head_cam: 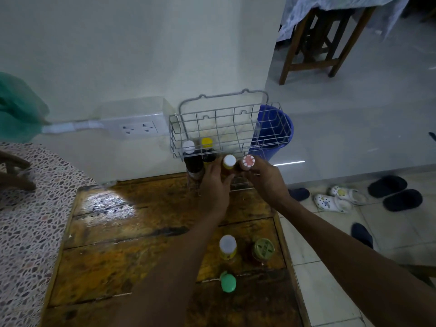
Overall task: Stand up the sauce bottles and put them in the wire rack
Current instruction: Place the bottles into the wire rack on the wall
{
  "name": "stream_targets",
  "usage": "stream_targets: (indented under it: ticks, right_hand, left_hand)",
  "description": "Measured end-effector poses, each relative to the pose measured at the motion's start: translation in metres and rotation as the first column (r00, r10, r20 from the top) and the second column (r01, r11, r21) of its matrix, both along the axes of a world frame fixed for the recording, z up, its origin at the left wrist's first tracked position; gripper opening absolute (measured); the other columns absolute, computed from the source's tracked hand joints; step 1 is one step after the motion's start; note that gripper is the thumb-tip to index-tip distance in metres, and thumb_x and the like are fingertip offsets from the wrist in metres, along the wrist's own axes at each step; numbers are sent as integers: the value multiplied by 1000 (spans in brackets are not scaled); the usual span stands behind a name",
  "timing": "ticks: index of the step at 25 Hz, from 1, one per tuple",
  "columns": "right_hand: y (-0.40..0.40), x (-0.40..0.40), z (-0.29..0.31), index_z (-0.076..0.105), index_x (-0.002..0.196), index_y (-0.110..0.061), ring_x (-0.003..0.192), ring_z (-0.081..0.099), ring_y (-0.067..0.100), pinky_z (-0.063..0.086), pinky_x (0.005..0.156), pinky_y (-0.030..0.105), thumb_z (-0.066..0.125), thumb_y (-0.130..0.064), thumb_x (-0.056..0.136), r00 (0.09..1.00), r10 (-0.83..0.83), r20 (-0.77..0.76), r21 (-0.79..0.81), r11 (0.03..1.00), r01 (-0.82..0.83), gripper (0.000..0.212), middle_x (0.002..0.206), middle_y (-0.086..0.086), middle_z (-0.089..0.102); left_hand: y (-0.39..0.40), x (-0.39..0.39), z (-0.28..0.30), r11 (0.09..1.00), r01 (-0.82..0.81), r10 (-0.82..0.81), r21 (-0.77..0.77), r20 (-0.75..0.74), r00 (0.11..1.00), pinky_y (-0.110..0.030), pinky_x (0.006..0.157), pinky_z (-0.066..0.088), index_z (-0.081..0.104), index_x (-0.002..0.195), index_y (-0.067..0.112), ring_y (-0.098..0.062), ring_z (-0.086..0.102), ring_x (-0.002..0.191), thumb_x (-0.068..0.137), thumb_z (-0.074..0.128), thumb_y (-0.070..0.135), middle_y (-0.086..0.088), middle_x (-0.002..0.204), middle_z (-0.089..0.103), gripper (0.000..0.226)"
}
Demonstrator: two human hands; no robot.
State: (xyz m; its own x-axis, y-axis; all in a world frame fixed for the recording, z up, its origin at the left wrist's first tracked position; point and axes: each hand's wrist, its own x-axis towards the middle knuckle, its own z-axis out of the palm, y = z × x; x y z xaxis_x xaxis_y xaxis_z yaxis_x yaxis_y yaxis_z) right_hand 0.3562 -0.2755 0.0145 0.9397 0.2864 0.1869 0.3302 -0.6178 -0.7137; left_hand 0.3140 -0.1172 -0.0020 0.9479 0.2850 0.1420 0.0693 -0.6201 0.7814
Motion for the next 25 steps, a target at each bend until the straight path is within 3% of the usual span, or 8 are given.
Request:
stream_targets:
  ticks: [5,9,12,18,21,25]
  right_hand:
    - [7,22,-14,61,122,-18,101,66,11,55,87,25,68,-23,93,998,14,-63,5,1000,-13,31,114,-1,71]
    - [11,34,-14,62,118,-17,95,66,8,49,78,13,69,-22,93,994,-14,-109,8,1000,15,27,114,0,71]
    - [14,40,-17,63,118,-16,92,65,6,41,69,4,69,-23,93,993,-50,-110,-27,999,47,26,113,0,71]
    - [16,50,-20,63,119,-13,97,71,17,50,75,19,71,-24,92,989,-73,-125,-71,995,65,30,113,5,73]
    - [15,51,-22,63,119,-14,100,70,18,53,80,24,71,-23,91,991,-70,-115,-75,995,61,30,113,5,73]
    - [15,51,-19,63,118,-12,101,69,18,49,80,21,73,-23,90,991,-80,-108,-67,995,73,31,114,7,73]
  left_hand:
    - [-6,14,-11,993,-109,112,46,-70,991,-40,101,49,52,147,11,-34,55,129,97,70,31,-17,143,52,56]
    - [-11,20,-16,984,-179,179,10,-68,982,-40,95,52,57,139,8,-35,58,124,92,77,27,-17,138,57,55]
    - [-13,24,-21,970,-239,235,-36,-79,969,-36,81,52,57,120,5,-34,64,108,89,79,27,-15,120,62,43]
    - [-9,31,-26,949,-303,303,-91,-14,953,-44,75,59,59,101,9,-26,66,90,84,84,28,-8,103,62,36]
    - [-10,28,-32,938,-306,308,-164,-11,951,-44,82,61,64,108,8,-22,69,96,87,81,24,-8,107,68,32]
    - [-8,22,-42,962,-251,252,-106,-11,968,-51,99,57,64,135,5,-31,65,120,94,73,15,-16,131,67,43]
